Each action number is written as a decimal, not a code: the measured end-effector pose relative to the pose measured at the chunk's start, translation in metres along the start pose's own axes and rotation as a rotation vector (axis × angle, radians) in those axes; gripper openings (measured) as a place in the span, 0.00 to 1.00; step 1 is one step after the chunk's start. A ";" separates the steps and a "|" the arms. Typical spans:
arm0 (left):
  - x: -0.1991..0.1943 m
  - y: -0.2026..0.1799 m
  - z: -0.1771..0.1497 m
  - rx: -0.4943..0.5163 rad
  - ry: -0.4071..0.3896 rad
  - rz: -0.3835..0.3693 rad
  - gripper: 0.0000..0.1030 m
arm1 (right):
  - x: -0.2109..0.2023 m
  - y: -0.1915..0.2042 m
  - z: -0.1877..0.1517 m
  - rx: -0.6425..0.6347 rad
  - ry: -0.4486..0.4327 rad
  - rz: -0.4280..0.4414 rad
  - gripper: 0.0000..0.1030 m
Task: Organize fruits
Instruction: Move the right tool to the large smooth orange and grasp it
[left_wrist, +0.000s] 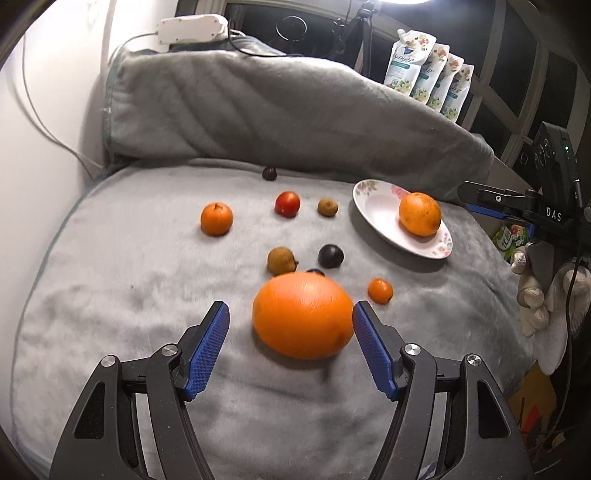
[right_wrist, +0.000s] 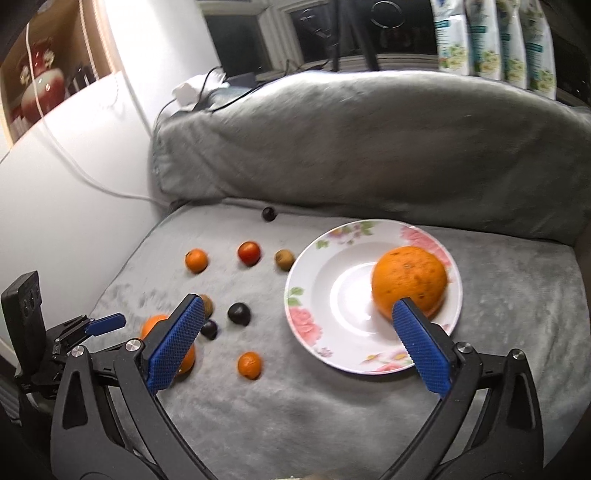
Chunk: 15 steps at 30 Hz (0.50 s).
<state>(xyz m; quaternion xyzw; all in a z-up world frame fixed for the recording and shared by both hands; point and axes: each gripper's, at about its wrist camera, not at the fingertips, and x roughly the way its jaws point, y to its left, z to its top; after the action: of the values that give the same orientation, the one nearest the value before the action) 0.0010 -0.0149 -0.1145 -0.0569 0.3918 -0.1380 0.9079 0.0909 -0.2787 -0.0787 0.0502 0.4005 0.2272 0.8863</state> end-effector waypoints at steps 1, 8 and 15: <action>0.001 0.001 -0.002 -0.003 0.002 -0.003 0.67 | 0.002 0.003 -0.001 -0.004 0.007 0.010 1.00; 0.008 0.006 -0.006 -0.024 0.014 -0.028 0.67 | 0.013 0.025 -0.007 -0.026 0.055 0.087 1.00; 0.015 0.005 -0.012 -0.028 0.037 -0.055 0.67 | 0.036 0.048 -0.016 -0.012 0.145 0.195 1.00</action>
<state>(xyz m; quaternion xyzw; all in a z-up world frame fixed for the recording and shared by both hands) 0.0034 -0.0149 -0.1344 -0.0780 0.4088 -0.1585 0.8954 0.0825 -0.2218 -0.1010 0.0672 0.4554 0.3179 0.8289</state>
